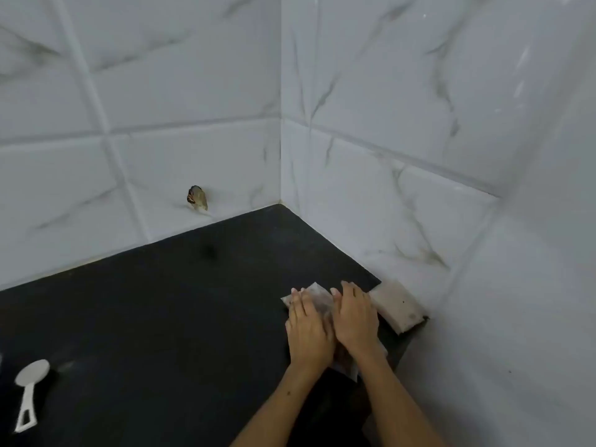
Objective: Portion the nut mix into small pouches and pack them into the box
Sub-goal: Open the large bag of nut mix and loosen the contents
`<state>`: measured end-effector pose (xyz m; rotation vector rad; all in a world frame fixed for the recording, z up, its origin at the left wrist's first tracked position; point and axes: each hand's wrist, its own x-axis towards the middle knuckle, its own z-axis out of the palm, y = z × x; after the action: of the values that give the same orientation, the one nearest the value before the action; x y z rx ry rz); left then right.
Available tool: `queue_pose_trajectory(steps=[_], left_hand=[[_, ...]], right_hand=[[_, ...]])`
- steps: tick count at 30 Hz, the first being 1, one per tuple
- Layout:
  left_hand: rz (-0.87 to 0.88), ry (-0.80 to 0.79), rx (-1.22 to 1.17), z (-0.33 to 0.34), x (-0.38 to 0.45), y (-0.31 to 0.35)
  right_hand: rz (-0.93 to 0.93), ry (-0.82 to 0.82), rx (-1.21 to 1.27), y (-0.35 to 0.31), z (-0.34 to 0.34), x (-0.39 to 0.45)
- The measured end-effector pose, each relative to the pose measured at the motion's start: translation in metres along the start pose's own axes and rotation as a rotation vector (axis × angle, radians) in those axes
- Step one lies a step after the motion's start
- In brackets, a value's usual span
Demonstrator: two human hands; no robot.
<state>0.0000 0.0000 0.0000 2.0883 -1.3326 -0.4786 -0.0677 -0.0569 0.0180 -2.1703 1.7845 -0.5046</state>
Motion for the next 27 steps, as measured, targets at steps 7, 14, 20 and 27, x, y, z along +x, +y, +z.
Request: queue_pose_trajectory(steps=[7,14,20,27], left_hand=[[-0.021,-0.051,0.057,0.015,-0.007,-0.002],[0.030,-0.001,0.112,0.024,-0.009,-0.015],[0.137,0.091,0.161,0.016,-0.014,-0.026],[0.103,0.242,0.015,0.001,-0.017,-0.039]], right_hand=[[0.157,-0.232,-0.073,0.021,0.003,0.004],[0.285,-0.421,0.209,0.022,0.004,0.016],[0.231,-0.570,0.321,0.008,-0.002,0.024],[0.125,-0.691,0.447,-0.017,-0.005,0.024]])
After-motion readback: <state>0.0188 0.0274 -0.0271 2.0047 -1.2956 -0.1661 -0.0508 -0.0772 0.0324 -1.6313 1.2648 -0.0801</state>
